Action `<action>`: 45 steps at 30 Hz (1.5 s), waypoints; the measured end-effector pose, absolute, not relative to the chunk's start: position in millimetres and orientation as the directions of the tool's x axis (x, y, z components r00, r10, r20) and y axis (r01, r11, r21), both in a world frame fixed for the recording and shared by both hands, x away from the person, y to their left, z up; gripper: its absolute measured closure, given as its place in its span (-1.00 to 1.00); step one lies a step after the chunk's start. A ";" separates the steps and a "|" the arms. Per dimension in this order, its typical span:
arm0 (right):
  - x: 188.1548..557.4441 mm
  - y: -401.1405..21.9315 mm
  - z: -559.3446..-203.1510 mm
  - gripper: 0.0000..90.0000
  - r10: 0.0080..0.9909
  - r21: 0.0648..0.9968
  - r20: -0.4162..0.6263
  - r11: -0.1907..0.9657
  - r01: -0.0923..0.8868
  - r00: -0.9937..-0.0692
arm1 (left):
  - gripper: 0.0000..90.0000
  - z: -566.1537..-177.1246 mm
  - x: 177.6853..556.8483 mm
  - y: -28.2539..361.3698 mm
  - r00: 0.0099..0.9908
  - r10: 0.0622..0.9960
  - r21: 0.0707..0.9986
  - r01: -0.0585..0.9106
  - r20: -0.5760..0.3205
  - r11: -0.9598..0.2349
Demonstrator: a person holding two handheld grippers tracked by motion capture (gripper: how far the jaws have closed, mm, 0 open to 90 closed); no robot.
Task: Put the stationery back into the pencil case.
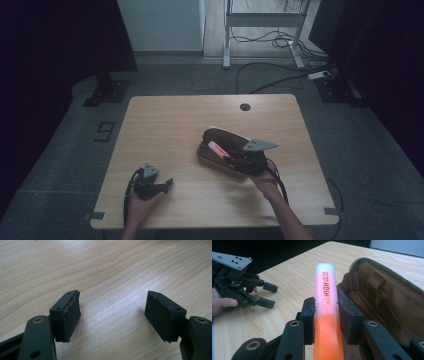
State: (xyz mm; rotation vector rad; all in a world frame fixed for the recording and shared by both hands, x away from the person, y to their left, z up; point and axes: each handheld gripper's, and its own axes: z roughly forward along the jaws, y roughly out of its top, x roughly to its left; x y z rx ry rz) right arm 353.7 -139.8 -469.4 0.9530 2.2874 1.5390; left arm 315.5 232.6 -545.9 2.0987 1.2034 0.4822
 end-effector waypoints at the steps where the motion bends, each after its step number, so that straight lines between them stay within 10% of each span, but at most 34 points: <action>1: 354.8 -140.1 -468.8 0.46 0.623 0.889 0.165 0.242 0.389 -0.764 | -0.38 -545.9 315.5 232.6 0.508 0.861 0.701 0.617 -0.008 -0.357; 45: 392.2 -161.2 -461.8 0.46 0.665 0.881 0.140 0.254 0.398 -0.734 | -0.38 -546.0 315.4 232.5 0.506 0.862 0.703 0.617 -0.010 -0.354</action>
